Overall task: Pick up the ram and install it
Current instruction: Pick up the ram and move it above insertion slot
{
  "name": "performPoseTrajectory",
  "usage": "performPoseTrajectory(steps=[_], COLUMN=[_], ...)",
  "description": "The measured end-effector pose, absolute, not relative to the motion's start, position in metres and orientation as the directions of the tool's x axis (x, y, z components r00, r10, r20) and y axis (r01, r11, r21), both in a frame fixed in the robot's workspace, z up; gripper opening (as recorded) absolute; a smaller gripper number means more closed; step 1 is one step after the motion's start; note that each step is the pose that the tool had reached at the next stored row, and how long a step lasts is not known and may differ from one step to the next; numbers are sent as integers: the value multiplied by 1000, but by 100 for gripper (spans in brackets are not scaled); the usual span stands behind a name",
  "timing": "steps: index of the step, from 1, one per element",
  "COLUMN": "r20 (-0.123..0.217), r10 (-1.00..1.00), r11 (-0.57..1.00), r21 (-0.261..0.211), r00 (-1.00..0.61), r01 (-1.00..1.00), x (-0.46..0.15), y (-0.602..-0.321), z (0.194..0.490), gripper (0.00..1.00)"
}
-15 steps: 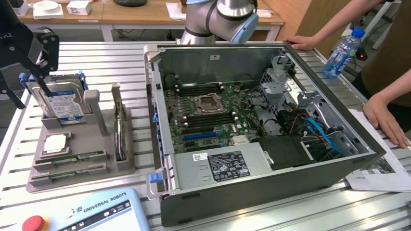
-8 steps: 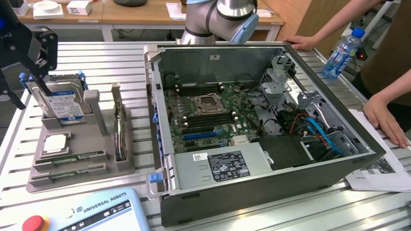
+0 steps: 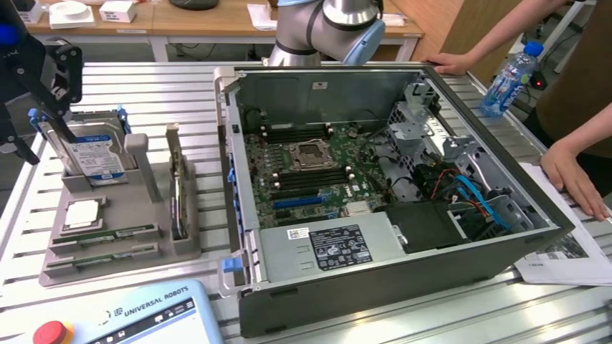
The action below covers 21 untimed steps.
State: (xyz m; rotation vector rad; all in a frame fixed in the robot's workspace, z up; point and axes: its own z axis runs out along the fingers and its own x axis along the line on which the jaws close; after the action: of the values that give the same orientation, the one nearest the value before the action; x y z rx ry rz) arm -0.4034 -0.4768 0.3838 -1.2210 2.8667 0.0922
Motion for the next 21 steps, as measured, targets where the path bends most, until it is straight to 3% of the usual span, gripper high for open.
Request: performPoseTrajectory(steps=[14,21], r20=[-37,-17], r10=[-870,-920], r11=[490,391], r21=[39,30], r00=[-492,-392], r01=[-871,-920], x=[-403,-403], y=[-477,-477], z=[383,383], gripper=[45,45])
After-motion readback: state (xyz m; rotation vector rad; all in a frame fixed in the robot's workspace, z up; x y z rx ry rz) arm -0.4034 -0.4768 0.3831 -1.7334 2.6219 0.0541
